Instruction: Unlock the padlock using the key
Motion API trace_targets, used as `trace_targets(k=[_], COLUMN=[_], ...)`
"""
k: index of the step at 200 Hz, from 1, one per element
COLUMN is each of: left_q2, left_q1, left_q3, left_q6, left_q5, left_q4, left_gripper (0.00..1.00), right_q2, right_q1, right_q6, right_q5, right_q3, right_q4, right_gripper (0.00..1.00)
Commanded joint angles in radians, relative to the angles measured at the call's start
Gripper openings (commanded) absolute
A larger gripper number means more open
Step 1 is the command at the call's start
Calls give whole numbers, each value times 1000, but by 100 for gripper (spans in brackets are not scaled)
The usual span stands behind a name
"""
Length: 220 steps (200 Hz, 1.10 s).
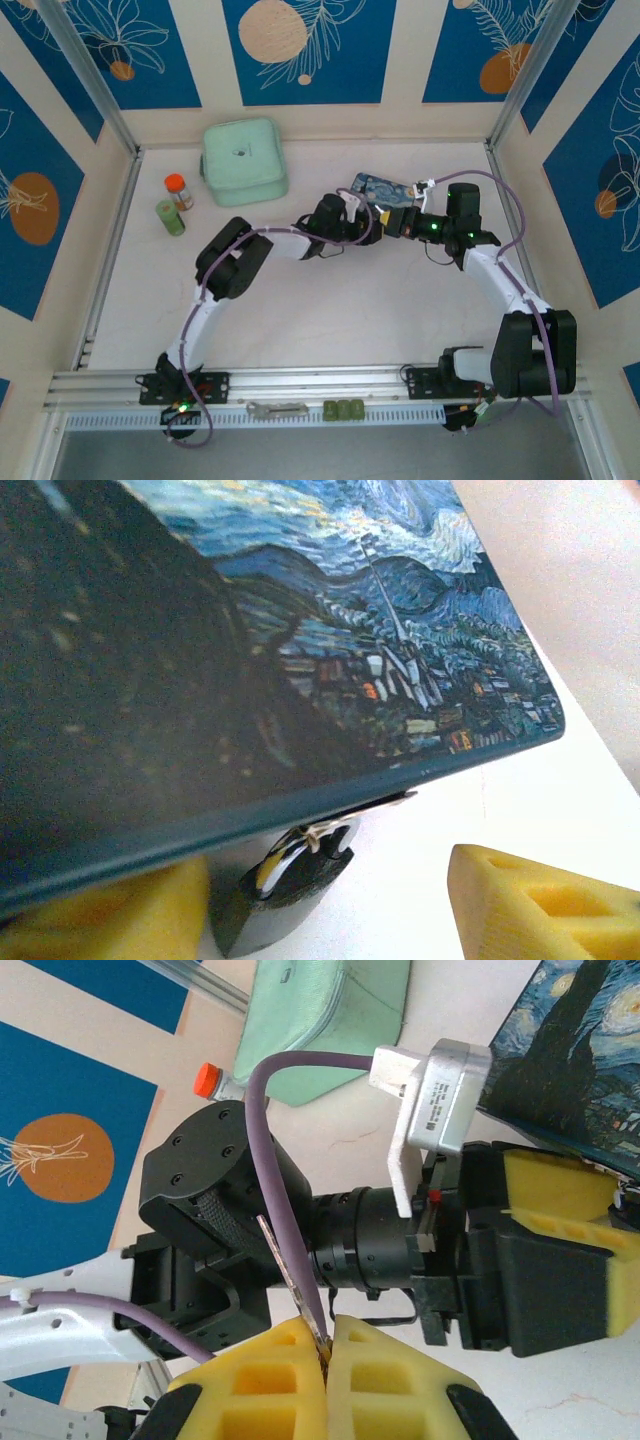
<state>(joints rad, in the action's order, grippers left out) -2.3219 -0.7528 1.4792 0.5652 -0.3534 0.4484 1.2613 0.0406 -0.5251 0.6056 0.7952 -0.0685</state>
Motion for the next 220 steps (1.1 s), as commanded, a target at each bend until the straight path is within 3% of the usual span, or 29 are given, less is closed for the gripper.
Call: trace_targets(k=[1,43,56,78,128,146,179,220], left_q2=[-42,-100,-119,-124,-73,-40,48,101], left_q1=[-15,-46,-46,-46,-42,-33,-8,18], left_q3=[27,112,135,144,96,57,-74,-262], left_q6=[-59,-57,-54,-60,-17,52,206,540], left_q5=[164,241,216,192,154,128,157,125], left_q4=[-197,-277,-275,-272,-244,-209,-135,89], left_gripper=[66,64,56,34,13,0,0,0], right_q2=[5,4,2,-5,-13,0,19,53], right_q1=[-4,-5,-7,-13,-26,-37,-51,-50], right_q6=[-16,-24,-24,-21,-21,-23,-22,-24], right_q5=[16,5,1,-3,-29,-47,-47,-10], right_q3=[-17,-20,-19,-21,-43,-41,-51,-86], right_q4=[12,22,20,11,-7,-38,-44,-46], right_gripper=[0,0,0,0,0,0,0,0])
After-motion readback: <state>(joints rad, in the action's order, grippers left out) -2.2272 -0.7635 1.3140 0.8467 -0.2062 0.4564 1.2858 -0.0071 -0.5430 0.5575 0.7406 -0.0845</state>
